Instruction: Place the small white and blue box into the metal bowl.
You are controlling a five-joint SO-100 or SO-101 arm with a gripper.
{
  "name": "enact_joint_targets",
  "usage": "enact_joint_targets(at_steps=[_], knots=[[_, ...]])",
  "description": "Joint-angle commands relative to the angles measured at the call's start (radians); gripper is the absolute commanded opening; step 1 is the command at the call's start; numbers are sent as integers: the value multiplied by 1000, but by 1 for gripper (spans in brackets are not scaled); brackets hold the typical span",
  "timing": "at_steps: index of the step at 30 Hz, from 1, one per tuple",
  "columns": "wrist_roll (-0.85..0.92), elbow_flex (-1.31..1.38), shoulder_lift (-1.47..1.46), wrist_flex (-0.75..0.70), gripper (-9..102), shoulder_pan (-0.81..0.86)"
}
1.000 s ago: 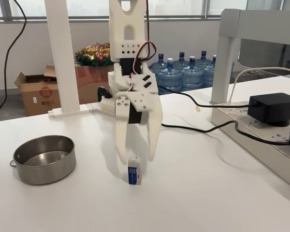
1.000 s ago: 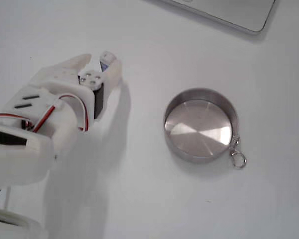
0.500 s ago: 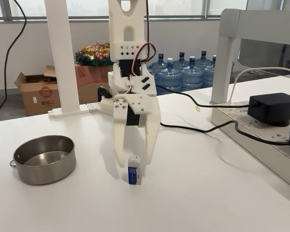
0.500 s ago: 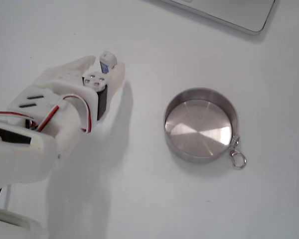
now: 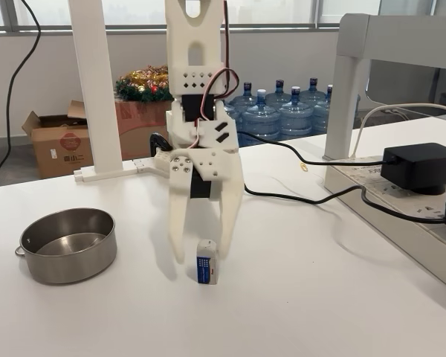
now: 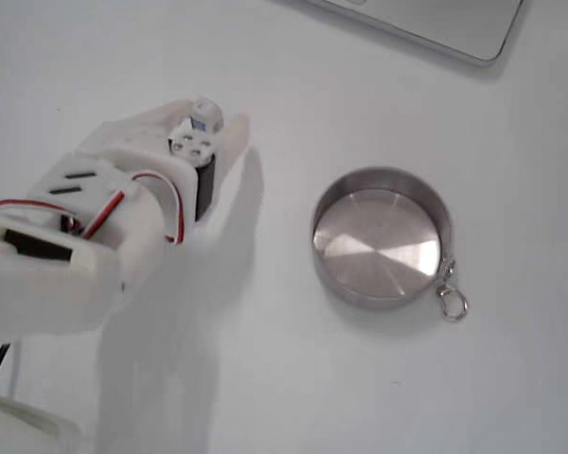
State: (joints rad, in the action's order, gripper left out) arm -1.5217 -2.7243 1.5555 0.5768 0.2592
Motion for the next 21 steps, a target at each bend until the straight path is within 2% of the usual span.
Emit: enact_joint_targets(at_steps=[1, 21], knots=[[8, 40, -6, 18, 19, 3], [8, 52, -34, 18, 18, 26]])
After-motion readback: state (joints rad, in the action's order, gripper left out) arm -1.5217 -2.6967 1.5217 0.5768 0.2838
